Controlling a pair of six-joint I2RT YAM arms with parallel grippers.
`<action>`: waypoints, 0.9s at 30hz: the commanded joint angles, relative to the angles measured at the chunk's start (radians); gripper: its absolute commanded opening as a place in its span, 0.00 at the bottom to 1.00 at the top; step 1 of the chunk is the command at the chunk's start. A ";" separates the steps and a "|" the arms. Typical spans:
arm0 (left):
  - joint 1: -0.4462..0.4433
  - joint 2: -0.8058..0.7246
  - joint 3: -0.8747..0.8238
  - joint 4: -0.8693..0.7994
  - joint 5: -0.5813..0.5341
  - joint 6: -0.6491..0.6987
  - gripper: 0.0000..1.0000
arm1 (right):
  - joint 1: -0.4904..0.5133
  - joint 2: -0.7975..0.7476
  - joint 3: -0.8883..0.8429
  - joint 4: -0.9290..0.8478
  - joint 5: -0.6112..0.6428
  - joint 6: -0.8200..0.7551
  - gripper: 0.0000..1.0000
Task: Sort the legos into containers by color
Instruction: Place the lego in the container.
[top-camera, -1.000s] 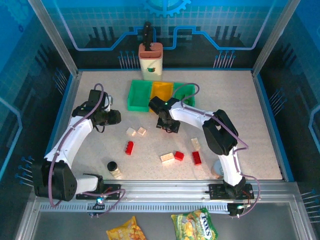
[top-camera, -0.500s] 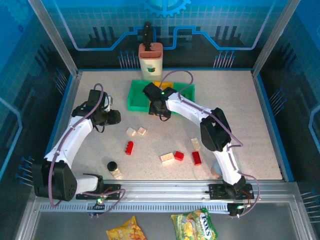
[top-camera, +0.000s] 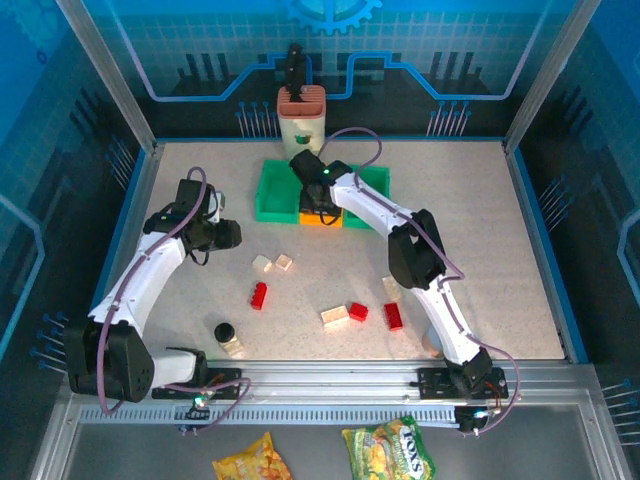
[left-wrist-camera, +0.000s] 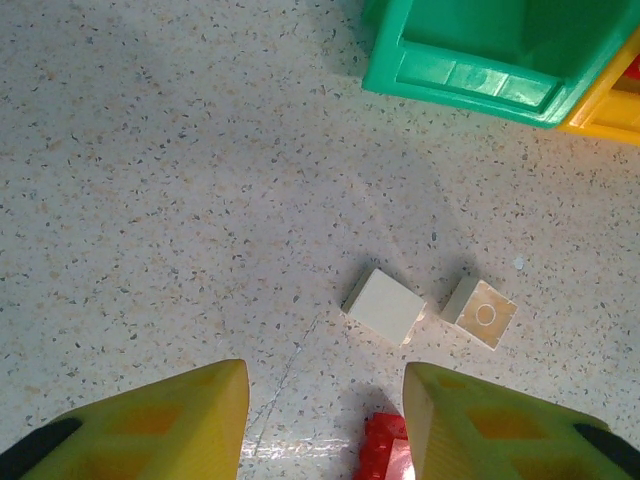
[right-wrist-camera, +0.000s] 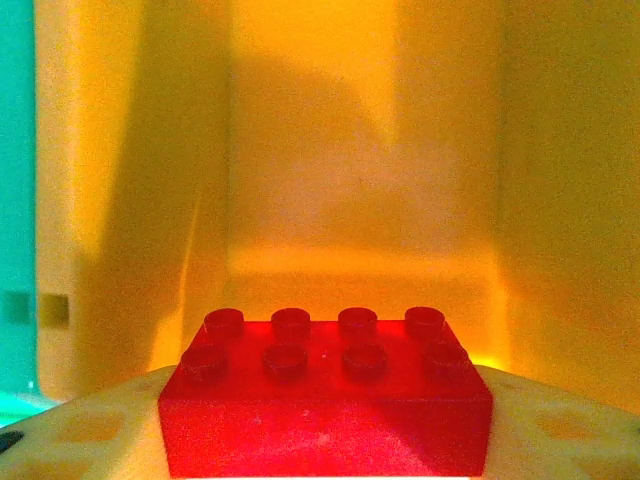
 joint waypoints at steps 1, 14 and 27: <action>0.010 0.000 -0.015 -0.002 -0.009 0.019 0.45 | -0.017 0.044 0.073 -0.038 0.005 -0.044 0.62; 0.011 0.006 -0.015 -0.002 -0.008 0.020 0.45 | -0.010 -0.032 -0.048 -0.067 -0.035 -0.147 0.62; 0.010 0.014 -0.014 -0.002 -0.006 0.020 0.46 | -0.002 -0.088 -0.106 -0.102 -0.045 -0.158 0.69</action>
